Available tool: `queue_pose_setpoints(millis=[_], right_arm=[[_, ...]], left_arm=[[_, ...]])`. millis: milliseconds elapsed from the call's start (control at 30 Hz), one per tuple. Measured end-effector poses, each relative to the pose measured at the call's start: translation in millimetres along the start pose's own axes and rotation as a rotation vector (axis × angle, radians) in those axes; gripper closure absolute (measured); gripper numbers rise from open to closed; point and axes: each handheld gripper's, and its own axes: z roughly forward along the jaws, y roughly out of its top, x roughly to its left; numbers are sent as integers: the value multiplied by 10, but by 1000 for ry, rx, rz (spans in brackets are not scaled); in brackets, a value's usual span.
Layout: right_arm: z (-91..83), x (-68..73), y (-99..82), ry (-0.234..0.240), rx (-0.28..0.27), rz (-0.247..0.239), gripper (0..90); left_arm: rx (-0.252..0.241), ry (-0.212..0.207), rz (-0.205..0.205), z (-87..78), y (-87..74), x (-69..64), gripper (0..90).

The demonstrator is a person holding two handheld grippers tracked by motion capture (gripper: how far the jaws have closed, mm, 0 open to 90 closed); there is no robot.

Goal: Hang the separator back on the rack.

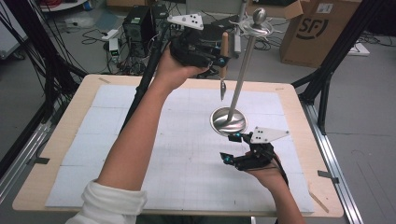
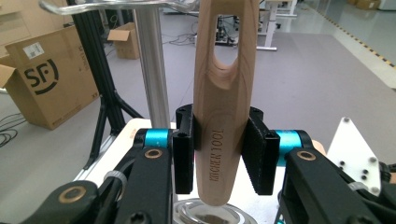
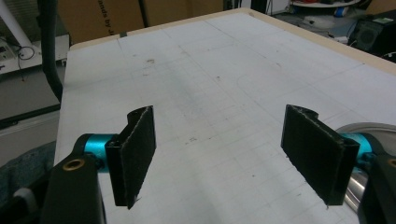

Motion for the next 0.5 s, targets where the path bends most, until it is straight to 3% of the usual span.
queue_pose_setpoints(millis=[133, 433, 500], right_arm=[[-10, -4, 4, -7, -7, -3, 257], [-25, -8, 6, 2, -12, 2, 257], [-30, -12, 7, -1, -14, 0, 258]], left_arm=[[-14, 3, 9, 60, 68, -16, 678], [27, 33, -17, 178, 113, 28, 678], [16, 29, -10, 197, 125, 25, 678]])
